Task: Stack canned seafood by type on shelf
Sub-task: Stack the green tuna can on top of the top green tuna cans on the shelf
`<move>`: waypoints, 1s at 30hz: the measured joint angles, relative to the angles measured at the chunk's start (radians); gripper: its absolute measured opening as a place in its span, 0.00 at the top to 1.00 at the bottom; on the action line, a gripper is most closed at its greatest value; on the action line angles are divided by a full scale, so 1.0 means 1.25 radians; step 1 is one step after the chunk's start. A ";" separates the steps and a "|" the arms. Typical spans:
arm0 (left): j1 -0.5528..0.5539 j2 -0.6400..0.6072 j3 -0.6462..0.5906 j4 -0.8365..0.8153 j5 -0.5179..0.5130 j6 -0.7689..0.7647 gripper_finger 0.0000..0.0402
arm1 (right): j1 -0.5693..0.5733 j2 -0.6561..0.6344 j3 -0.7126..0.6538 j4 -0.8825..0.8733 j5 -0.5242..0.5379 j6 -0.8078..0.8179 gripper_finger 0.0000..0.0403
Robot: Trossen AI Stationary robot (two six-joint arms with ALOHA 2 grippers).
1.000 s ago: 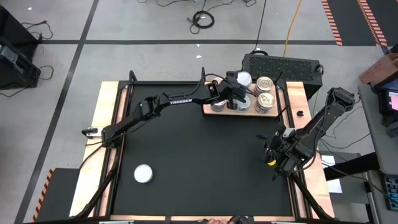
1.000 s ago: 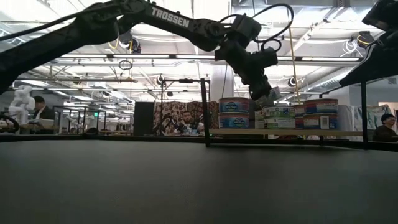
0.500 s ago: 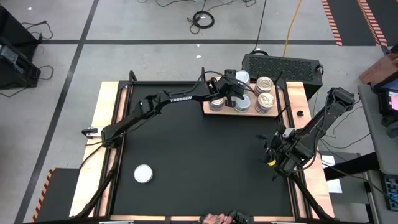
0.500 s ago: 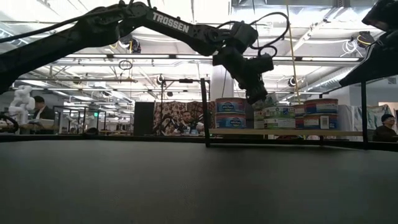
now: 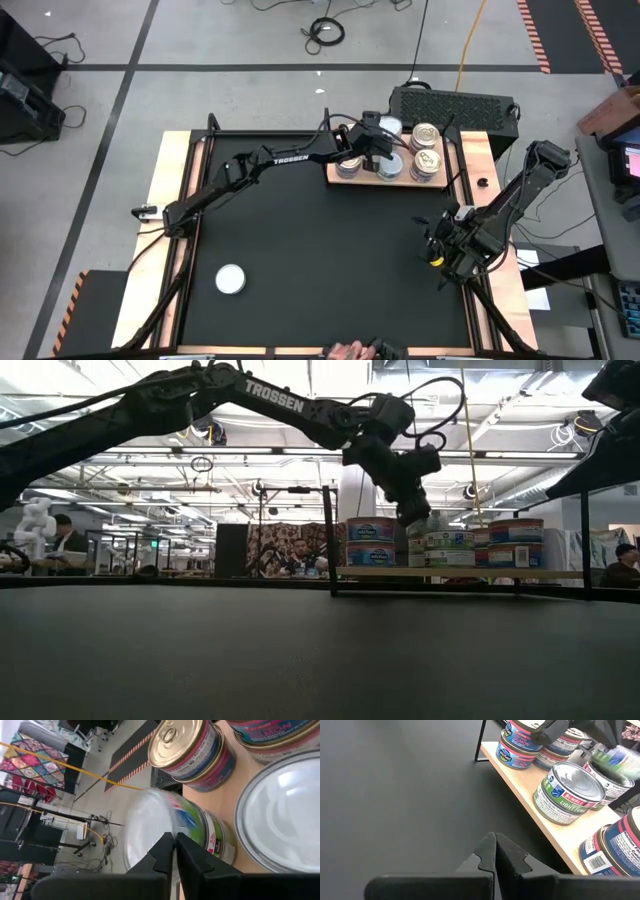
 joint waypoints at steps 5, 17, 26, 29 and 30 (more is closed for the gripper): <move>0.000 0.000 0.000 0.014 -0.004 0.000 0.91 | 0.000 0.000 0.000 0.002 -0.001 0.000 1.00; -0.030 0.000 0.000 0.070 -0.055 0.005 0.90 | 0.000 0.000 0.000 0.004 -0.030 0.004 1.00; -0.014 -0.001 0.000 0.053 -0.126 -0.128 0.91 | 0.000 0.000 0.000 0.011 -0.039 0.012 1.00; -0.010 -0.012 -0.002 0.048 -0.127 -0.158 0.91 | 0.000 0.000 0.000 0.019 -0.039 0.011 1.00; -0.012 -0.021 -0.002 0.044 -0.127 -0.162 0.91 | 0.000 0.000 0.000 0.020 -0.039 0.009 1.00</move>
